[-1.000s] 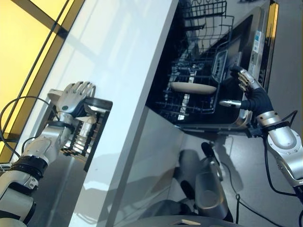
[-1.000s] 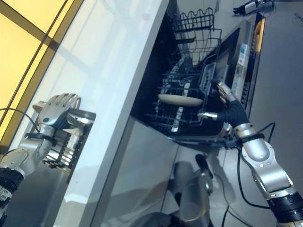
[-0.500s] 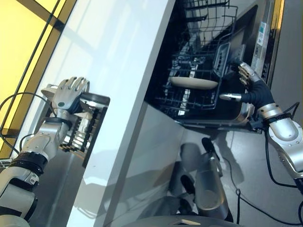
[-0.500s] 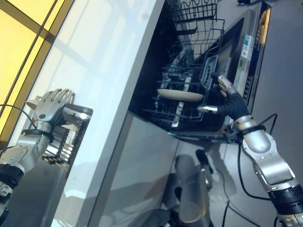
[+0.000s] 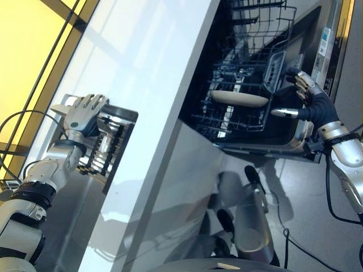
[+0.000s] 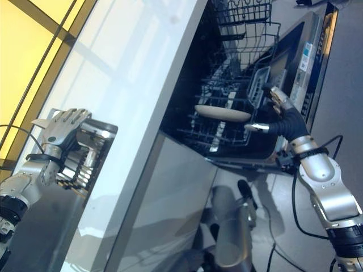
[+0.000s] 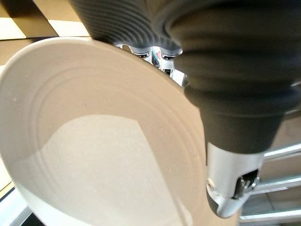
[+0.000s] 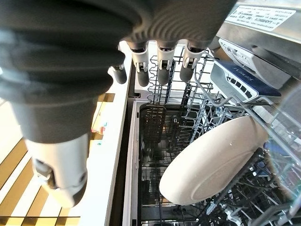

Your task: Pick up plates and place into dishwasher.

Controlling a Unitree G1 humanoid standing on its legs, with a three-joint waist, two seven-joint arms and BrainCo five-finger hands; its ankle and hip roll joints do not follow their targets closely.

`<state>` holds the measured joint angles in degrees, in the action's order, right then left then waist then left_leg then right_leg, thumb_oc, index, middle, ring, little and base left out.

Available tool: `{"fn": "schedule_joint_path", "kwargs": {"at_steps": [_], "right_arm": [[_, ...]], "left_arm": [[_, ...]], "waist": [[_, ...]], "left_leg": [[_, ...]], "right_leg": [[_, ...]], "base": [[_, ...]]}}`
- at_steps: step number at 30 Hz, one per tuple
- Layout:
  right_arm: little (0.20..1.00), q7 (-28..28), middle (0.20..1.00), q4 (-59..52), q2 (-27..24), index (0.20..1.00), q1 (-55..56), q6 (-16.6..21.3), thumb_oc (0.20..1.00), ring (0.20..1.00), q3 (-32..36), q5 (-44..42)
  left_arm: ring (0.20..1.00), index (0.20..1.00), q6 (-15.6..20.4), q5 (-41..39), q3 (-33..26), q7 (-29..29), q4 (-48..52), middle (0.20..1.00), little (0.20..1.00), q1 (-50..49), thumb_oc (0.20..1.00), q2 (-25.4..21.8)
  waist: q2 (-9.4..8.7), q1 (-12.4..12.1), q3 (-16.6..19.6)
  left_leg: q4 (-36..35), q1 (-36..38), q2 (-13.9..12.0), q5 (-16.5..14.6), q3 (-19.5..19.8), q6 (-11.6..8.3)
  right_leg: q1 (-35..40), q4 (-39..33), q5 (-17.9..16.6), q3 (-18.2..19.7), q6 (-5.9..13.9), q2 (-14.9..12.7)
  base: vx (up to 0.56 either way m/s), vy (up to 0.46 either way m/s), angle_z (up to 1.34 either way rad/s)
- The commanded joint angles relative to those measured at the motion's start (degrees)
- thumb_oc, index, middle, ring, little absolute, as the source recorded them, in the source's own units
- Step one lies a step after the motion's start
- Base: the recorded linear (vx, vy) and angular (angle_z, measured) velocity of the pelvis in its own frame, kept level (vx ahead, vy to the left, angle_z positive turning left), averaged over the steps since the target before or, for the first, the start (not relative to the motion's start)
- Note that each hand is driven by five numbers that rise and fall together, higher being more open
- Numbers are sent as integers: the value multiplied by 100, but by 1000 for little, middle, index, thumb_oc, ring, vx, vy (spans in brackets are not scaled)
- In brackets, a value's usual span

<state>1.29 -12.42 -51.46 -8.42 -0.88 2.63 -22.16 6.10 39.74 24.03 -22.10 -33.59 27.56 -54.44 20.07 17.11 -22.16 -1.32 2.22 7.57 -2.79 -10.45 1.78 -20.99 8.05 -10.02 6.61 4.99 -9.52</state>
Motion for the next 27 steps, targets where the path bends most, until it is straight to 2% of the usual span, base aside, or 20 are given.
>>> {"fn": "schedule_joint_path", "kwargs": {"at_steps": [1, 3, 7, 10, 14, 18, 21, 23, 25, 27], "right_arm": [[1000, -78, 1000, -585, -123, 1000, 330, 213, 1000, 1000, 398, -119], [1000, -79, 1000, -606, -115, 1000, 387, 213, 1000, 1000, 443, -120], [1000, -123, 1000, -646, -68, 1000, 549, 186, 1000, 1000, 604, -142], [1000, -155, 1000, -663, -22, 1000, 710, 220, 1000, 1000, 728, -150], [1000, -303, 1000, -673, 48, 1000, 983, 366, 1000, 1000, 938, -171], [1000, -395, 1000, -699, 25, 1000, 1129, 384, 1000, 1000, 1062, -264], [1000, -437, 1000, -683, -30, 1000, 1213, 398, 1000, 1000, 1148, -303], [1000, -428, 1000, -648, -108, 1000, 1224, 403, 1000, 1000, 1192, -365], [1000, -392, 1000, -594, -187, 1000, 1224, 431, 1000, 1000, 1197, -434], [1000, -393, 1000, -549, -216, 1000, 1228, 471, 1000, 1000, 1206, -469]], "left_arm": [[1000, 1000, 132, -228, -390, 313, -199, 1000, 1000, -548, 1000, -175], [1000, 1000, 218, -362, -429, 367, -125, 1000, 1000, -576, 1000, -190], [1000, 1000, 816, -991, -559, 534, 175, 1000, 1000, -674, 1000, -156], [1000, 1000, 1055, -1450, -674, 390, 646, 1000, 1000, -713, 1000, -92], [1000, 1000, 1200, -1219, -881, 304, 1151, 1000, 1000, -735, 1000, -56], [1000, 1000, 998, -1055, -921, 345, 1533, 1000, 1000, -685, 1000, -216], [1000, 1000, 757, -387, -906, 225, 1628, 1000, 1000, -736, 1000, -362], [1000, 1000, 454, 2, -879, 73, 1590, 1000, 1000, -796, 1000, -545], [1000, 1000, 103, 77, -844, 200, 1440, 1000, 1000, -883, 1000, -692], [1000, 1000, -4, 104, -841, 261, 1389, 1000, 1000, -1020, 1000, -779]], "waist": [[-26, -151, 240], [-15, -152, 246], [-8, -156, 272], [-3, -170, 298], [28, -164, 328], [55, -144, 363], [82, -118, 379], [94, -110, 377], [105, -118, 375], [106, -130, 371]], "left_leg": [[818, -702, 340, 61, 184, -70], [816, -687, 343, 63, 190, -68], [828, -632, 354, 49, 207, -55], [813, -585, 367, 41, 239, -46], [790, -523, 375, 32, 265, -36], [762, -482, 385, 37, 279, -37], [732, -458, 392, 43, 290, -49], [711, -455, 391, 49, 291, -63], [684, -445, 389, 49, 302, -71], [681, -460, 386, 53, 320, -76]], "right_leg": [[269, 32, 481, 39, 243, 16], [290, 32, 481, 38, 245, 8], [354, 49, 493, 45, 251, 3], [397, 56, 512, 45, 252, 3], [402, 107, 547, 48, 246, 5], [408, 121, 556, 50, 259, 8], [398, 117, 552, 65, 260, 21], [396, 91, 540, 76, 261, 30], [393, 59, 527, 74, 268, 34], [377, 40, 509, 66, 272, 38]], "base": [[11, -6, 8], [14, -5, 12], [32, -21, 7], [9, -7, 1], [20, -11, 4], [8, -6, 0], [0, 0, 0], [0, 0, 0], [-7, -10, -2], [-23, -25, -4]]}}
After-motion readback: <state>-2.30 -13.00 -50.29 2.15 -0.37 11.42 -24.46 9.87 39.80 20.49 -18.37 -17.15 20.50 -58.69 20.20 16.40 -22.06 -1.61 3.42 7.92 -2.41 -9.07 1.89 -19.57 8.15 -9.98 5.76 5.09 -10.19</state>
